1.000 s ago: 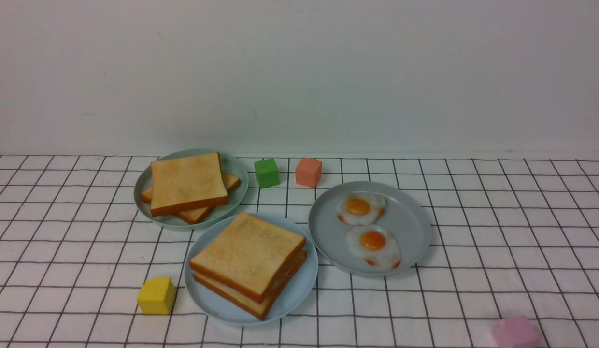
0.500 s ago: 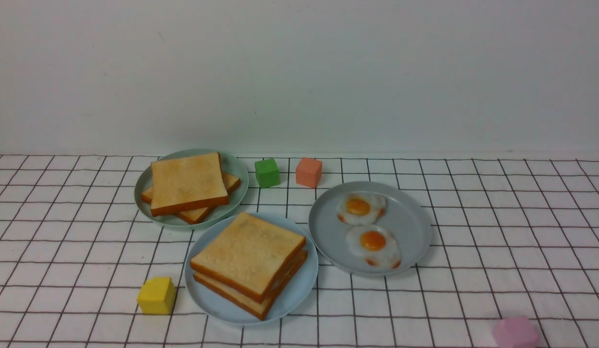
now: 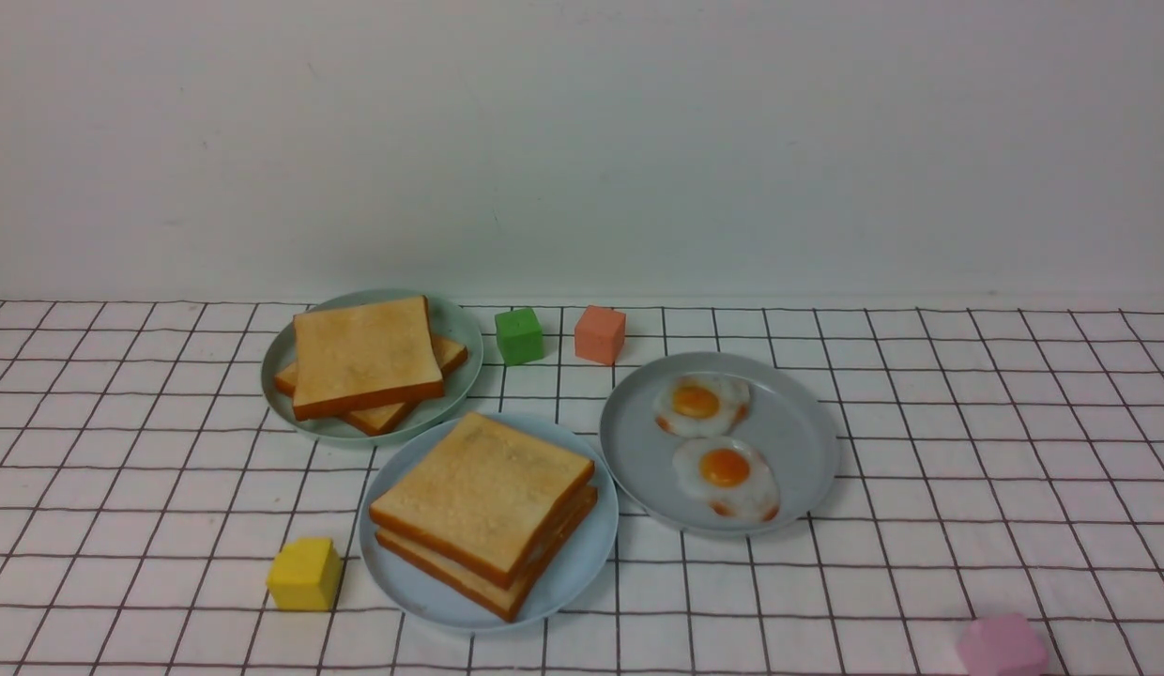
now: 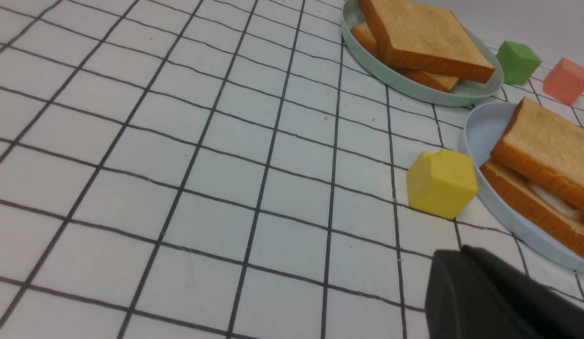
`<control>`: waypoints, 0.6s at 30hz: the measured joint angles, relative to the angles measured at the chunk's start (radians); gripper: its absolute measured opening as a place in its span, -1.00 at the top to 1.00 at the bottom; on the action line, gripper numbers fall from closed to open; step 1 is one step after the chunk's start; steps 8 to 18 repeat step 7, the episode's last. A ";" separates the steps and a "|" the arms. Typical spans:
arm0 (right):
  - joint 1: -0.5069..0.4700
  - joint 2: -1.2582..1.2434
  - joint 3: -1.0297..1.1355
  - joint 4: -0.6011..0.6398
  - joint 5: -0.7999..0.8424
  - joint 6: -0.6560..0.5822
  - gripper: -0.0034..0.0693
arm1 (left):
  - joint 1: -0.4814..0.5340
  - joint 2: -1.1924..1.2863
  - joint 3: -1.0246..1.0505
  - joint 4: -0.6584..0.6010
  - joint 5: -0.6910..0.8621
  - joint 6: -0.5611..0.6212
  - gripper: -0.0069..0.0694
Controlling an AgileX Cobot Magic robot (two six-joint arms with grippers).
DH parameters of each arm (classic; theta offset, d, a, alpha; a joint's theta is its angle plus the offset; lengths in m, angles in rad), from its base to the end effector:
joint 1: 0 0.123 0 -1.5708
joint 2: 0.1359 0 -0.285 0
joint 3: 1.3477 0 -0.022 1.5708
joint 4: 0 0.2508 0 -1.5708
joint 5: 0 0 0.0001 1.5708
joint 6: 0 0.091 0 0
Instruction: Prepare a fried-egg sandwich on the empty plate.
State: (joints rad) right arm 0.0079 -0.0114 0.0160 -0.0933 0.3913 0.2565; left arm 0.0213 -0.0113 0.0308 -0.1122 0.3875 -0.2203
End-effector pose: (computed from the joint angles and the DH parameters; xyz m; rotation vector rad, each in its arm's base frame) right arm 0.0520 -0.0028 0.1734 0.1766 1.8704 0.0890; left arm 0.0524 -0.0027 0.1688 -0.2972 1.8722 -0.2467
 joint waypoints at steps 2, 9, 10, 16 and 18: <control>0.000 0.000 0.000 0.000 0.000 0.000 0.65 | 0.000 0.000 0.000 0.000 0.000 0.000 0.84; 0.000 0.000 0.000 0.000 0.000 0.000 0.63 | 0.000 0.000 0.000 0.000 0.000 0.000 0.84; 0.000 0.000 0.000 0.000 0.000 0.000 0.63 | 0.000 0.000 0.000 0.000 0.000 0.000 0.84; 0.000 0.000 0.000 0.000 0.000 0.000 0.63 | 0.000 0.000 0.000 0.000 0.000 0.000 0.84; 0.000 0.000 0.000 0.000 0.000 0.000 0.63 | 0.000 0.000 0.000 0.000 0.000 0.000 0.84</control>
